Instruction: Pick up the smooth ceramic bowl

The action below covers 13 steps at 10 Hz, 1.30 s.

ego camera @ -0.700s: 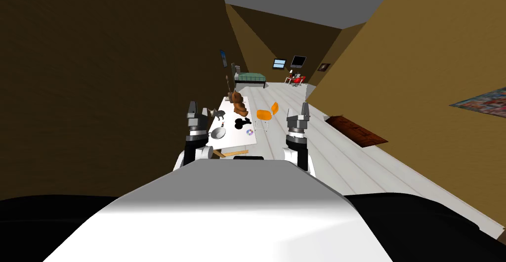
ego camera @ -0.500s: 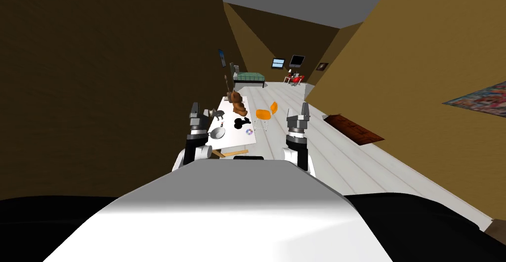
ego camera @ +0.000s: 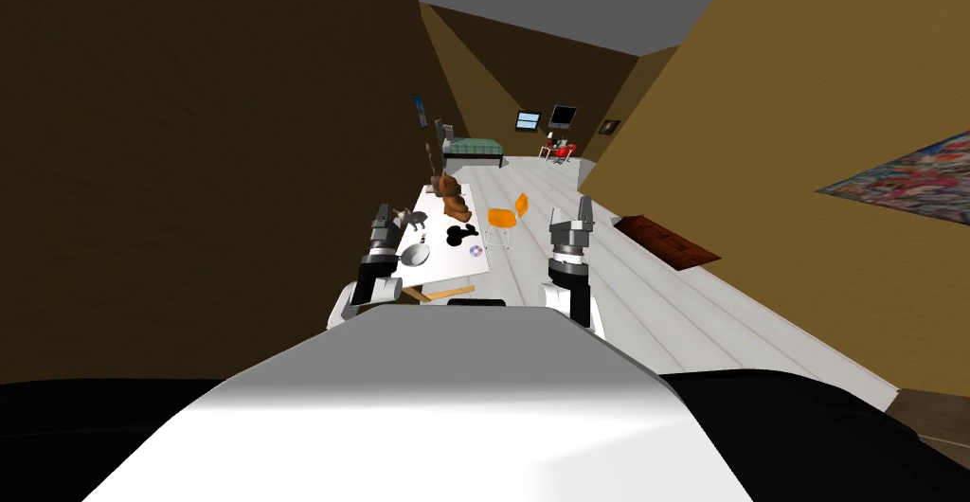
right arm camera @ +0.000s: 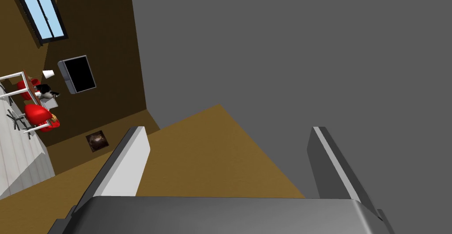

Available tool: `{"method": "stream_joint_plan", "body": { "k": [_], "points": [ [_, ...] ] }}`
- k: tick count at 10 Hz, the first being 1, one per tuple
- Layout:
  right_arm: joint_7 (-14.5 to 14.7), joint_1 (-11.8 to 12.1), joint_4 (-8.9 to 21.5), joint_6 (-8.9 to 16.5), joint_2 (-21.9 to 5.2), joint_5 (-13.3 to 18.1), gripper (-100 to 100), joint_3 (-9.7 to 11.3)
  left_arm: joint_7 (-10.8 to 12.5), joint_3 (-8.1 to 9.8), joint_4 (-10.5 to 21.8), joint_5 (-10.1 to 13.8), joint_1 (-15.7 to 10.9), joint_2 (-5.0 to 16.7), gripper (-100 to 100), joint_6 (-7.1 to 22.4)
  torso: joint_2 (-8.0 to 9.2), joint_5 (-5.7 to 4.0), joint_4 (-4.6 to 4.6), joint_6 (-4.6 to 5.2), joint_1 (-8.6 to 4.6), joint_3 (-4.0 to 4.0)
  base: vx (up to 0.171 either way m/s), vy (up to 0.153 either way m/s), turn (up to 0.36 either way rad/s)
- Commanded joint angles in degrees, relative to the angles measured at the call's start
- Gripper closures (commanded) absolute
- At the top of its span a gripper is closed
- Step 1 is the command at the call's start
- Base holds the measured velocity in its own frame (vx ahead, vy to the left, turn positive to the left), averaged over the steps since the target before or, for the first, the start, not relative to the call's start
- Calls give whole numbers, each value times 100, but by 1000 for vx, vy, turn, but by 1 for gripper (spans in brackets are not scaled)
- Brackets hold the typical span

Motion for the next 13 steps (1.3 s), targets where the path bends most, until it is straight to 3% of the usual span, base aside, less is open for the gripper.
{"method": "stream_joint_plan", "body": {
  "k": [1,3,6,10,13],
  "points": [
    [0,0,0,0,0,0,0,0,-24,30,179,-6,-91,20,-100,99,0,0,0,0,0,0,-23,1,-23],
    [0,0,0,0,0,0,0,0,-30,191,520,34,-278,191,-100,428,-4,0,-1,0,-1,-2,-24,-4,-69],
    [0,0,0,0,0,0,0,0,-30,274,804,56,-377,279,-100,603,-3,-1,0,0,-2,-1,-22,-3,-34],
    [0,0,0,0,0,0,0,0,-19,530,1499,135,-691,550,-100,1161,-2,0,0,-1,-3,-1,-27,-10,-54],
    [0,0,0,0,0,0,0,0,-12,615,1741,165,-799,641,-100,1355,-4,-1,-1,-1,-4,-2,-18,-8,-38]
  ]
}}
